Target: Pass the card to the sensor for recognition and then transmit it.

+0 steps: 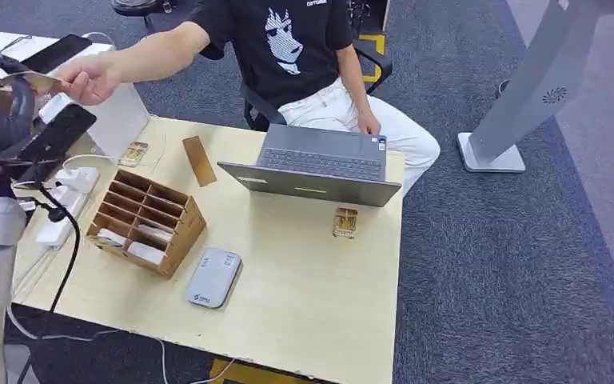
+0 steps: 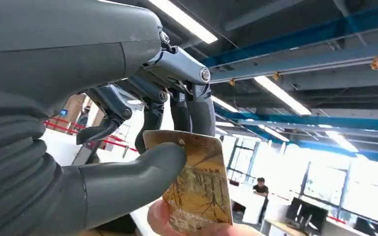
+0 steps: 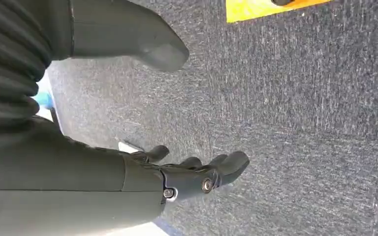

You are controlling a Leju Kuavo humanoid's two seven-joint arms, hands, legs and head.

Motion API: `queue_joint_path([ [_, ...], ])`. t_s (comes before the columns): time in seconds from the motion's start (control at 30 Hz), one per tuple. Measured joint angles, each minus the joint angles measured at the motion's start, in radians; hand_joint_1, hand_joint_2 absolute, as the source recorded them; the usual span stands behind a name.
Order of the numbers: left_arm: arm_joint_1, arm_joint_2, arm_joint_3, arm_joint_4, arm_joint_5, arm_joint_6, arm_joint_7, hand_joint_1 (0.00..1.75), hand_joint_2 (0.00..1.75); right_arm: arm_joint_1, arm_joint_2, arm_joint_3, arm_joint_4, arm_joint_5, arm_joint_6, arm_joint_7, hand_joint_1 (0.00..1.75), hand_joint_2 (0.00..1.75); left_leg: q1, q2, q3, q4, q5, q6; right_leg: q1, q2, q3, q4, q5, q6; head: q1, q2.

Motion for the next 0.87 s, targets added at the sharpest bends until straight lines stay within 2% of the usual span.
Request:
queue_joint_path([
  [0.1,-0.026,-0.005,0.002,0.028,0.006,0.014,-0.006,0.00,1.75,-0.001,0.000,0.000,0.000,0.001,0.000,0.005,0.00,1.75,0.000,0.000,0.000,0.000,0.000,0.000,0.000,0.000,0.000,0.000,0.000,0.000,0.000,0.000],
  [0.27,-0.017,-0.031,0.002,0.033,0.018,0.057,-0.022,0.00,1.75,-0.003,0.000,0.000,0.000,0.001,0.000,0.007,0.00,1.75,0.000,-0.001,-0.001,0.000,0.000,0.000,0.000,-0.001,0.000,0.000,0.000,0.000,0.000,0.000],
  [0.47,0.078,-0.048,0.028,-0.010,0.086,0.147,-0.076,0.00,1.75,-0.002,0.000,0.000,0.000,-0.002,0.000,0.002,0.00,1.75,0.000,0.000,0.000,0.000,0.000,0.000,0.000,0.000,0.000,0.000,0.000,0.000,0.000,0.000],
  [0.63,0.266,-0.056,0.103,-0.110,0.202,0.194,-0.163,0.00,1.75,0.000,0.000,-0.001,0.000,-0.012,-0.006,0.004,0.00,1.75,0.000,0.002,0.000,-0.001,-0.001,0.000,0.000,0.002,0.000,0.000,-0.001,0.000,0.000,0.000],
  [0.7,0.370,-0.069,0.154,-0.175,0.262,0.232,-0.231,0.00,1.75,0.001,0.000,-0.004,0.000,-0.024,-0.012,0.003,0.00,1.75,0.000,0.002,0.000,-0.002,-0.002,-0.002,0.000,0.003,0.000,0.000,-0.002,-0.001,0.000,0.000],
  [0.8,0.578,-0.111,0.223,-0.289,0.324,0.289,-0.338,0.00,1.75,0.005,0.003,-0.015,0.000,-0.045,-0.022,0.000,0.00,1.75,-0.001,0.006,0.002,-0.002,-0.006,-0.001,-0.001,0.007,0.000,-0.001,-0.004,-0.001,-0.001,0.000],
  [0.87,0.711,-0.165,0.274,-0.371,0.369,0.303,-0.426,0.00,1.75,0.010,0.006,-0.027,0.000,-0.054,-0.032,-0.002,0.00,1.75,-0.001,0.006,0.002,-0.002,-0.007,0.000,-0.001,0.007,0.000,-0.001,-0.006,0.001,0.000,0.000],
])
